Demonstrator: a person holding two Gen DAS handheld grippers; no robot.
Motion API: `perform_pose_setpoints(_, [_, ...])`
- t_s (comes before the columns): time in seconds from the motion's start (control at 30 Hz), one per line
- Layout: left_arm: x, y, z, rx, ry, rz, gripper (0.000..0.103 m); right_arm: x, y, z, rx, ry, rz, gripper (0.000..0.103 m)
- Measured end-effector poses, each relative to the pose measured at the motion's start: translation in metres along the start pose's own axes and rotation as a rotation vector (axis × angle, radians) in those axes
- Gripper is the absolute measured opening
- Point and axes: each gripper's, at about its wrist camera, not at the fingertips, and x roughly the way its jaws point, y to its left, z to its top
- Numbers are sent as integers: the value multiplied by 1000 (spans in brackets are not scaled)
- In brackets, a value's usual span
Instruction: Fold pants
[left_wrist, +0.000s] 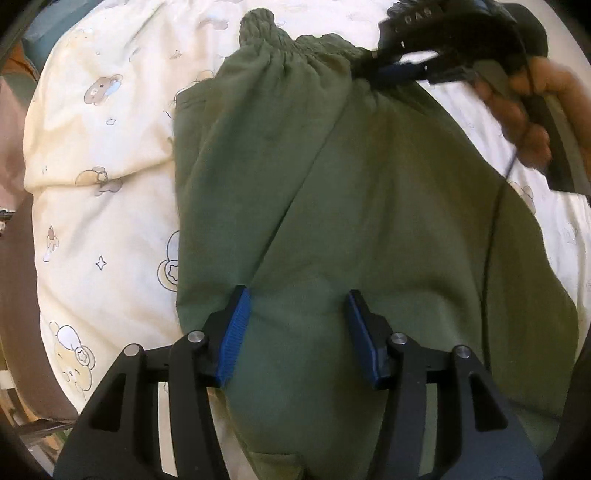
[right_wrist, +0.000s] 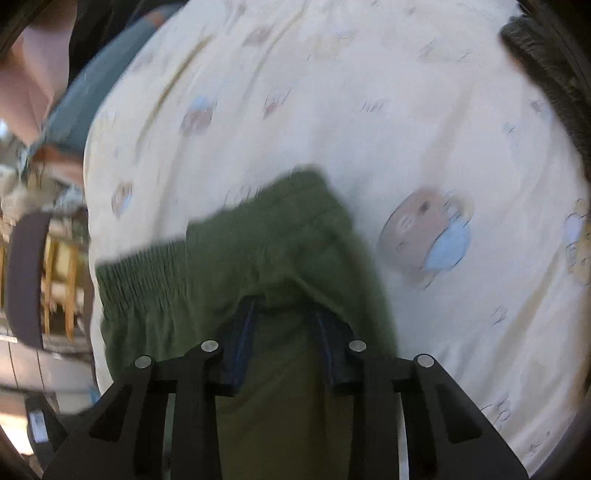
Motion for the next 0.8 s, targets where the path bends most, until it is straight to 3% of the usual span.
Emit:
perform_pose_setpoints(0.07, [-2, 5, 2, -31, 2, -16, 49, -18, 4, 3, 13, -37, -7, 35])
perform_pose_setpoints(0.13, [-6, 14, 2, -67, 6, -32, 49, -29, 11, 2, 6, -22, 71, 38])
perform_pose_setpoints(0.17, [-7, 14, 6, -89, 3, -43, 49, -32, 20, 1, -17, 1, 146, 38])
perform_pose_setpoints(0.27, [-9, 25, 8, -138, 0, -70, 49, -13, 42, -3, -107, 117, 231, 45])
perform_pose_setpoints(0.37, [-13, 34, -3, -155, 7, -78, 49, 17, 72, -3, -187, 145, 148, 47])
perform_pose_setpoints(0.53, [-18, 55, -20, -203, 21, -105, 50, 64, 95, 31, -144, 156, 75, 47])
perform_pose_setpoints(0.67, [-25, 54, -24, -166, 26, -94, 50, 42, 92, 44, -93, 133, 67, 46])
perform_pose_setpoints(0.8, [-44, 65, -27, -219, 0, -107, 50, -8, 85, 14, -189, 104, -23, 46])
